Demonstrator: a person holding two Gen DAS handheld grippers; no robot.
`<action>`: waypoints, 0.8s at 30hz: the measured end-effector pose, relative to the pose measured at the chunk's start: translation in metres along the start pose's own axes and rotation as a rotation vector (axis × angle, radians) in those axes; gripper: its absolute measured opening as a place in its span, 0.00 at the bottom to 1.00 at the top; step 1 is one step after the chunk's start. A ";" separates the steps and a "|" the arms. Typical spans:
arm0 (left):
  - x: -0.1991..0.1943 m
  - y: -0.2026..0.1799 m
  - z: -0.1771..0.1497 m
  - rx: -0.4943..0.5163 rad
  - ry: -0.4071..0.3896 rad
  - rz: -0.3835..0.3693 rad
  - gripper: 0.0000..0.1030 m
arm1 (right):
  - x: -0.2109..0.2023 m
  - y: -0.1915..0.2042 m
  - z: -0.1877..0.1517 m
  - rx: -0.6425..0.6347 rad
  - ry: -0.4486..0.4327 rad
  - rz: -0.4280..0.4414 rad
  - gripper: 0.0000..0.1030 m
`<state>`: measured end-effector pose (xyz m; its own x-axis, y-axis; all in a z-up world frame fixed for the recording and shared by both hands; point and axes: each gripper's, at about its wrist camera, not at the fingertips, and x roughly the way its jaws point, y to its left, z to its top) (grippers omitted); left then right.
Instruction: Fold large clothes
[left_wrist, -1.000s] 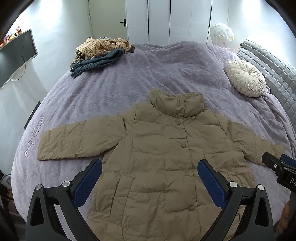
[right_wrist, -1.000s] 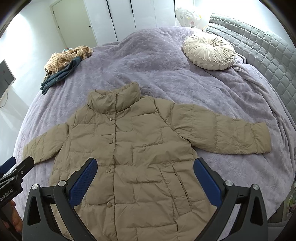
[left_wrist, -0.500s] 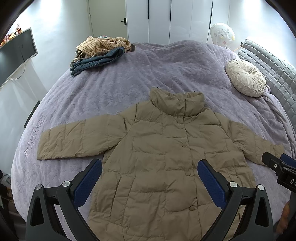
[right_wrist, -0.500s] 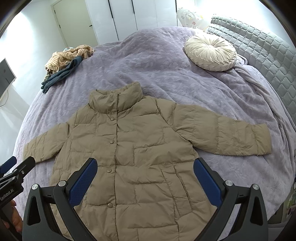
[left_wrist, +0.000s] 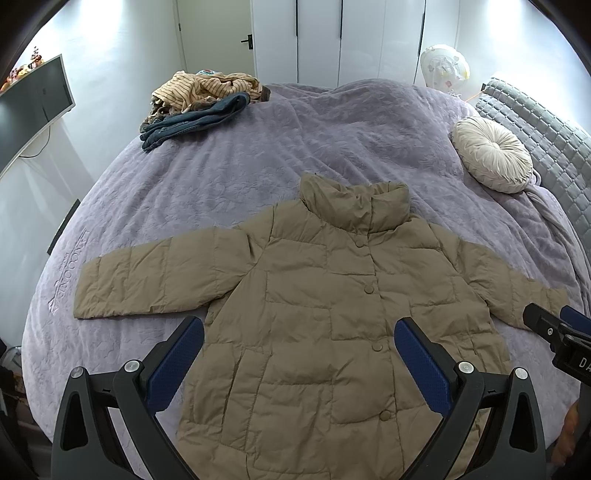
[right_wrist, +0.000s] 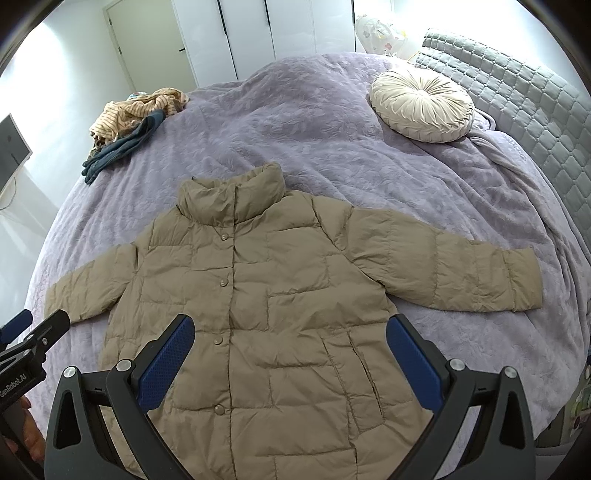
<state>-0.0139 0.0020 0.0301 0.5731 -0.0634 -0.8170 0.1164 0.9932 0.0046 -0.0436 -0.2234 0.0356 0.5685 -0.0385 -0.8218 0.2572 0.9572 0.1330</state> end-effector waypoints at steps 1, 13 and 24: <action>0.000 0.000 0.000 0.000 0.000 0.000 1.00 | -0.001 0.000 0.000 0.001 0.000 0.000 1.00; 0.008 0.002 0.000 -0.003 0.016 0.000 1.00 | 0.000 0.001 0.000 -0.001 0.001 0.000 1.00; 0.008 0.002 0.001 -0.004 0.016 0.003 1.00 | 0.001 0.004 -0.002 -0.005 0.000 -0.001 1.00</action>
<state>-0.0085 0.0037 0.0237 0.5603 -0.0586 -0.8262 0.1114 0.9938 0.0051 -0.0432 -0.2194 0.0342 0.5685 -0.0396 -0.8217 0.2536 0.9586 0.1293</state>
